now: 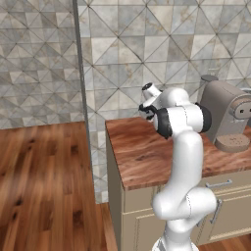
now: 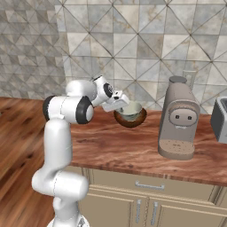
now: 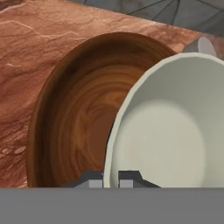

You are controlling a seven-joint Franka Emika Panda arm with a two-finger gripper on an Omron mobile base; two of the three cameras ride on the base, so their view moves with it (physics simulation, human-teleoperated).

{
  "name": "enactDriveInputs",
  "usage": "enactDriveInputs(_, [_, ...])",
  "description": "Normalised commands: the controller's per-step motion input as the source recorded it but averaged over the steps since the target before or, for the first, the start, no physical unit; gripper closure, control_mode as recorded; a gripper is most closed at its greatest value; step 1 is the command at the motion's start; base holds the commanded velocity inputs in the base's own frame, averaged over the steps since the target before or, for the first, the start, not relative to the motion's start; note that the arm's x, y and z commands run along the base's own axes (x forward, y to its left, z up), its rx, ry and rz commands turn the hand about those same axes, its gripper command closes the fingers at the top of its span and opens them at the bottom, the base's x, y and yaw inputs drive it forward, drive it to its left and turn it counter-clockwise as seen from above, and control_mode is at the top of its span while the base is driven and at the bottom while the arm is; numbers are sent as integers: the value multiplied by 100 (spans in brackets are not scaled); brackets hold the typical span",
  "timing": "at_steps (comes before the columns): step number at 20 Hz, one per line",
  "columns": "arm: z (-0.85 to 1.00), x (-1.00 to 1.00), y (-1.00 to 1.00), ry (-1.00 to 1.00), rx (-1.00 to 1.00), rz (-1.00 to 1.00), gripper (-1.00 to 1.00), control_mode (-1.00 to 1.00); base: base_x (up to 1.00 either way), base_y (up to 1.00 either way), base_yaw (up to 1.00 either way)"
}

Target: Pick up the bowls on the counter and stack them on top of one another in the open cabinet. Place the smaller bowl on top of the larger bowl.

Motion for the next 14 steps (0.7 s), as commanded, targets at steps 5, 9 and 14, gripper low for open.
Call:
enactDriveInputs(5, [-8,6,-2,1,0,-1,100,-100,0,0,0])
enactDriveInputs(9, [-7,4,0,1,0,-1,100,-100,0,0,0])
enactDriveInputs(14, [-8,4,0,1,0,-1,100,-100,0,0,0])
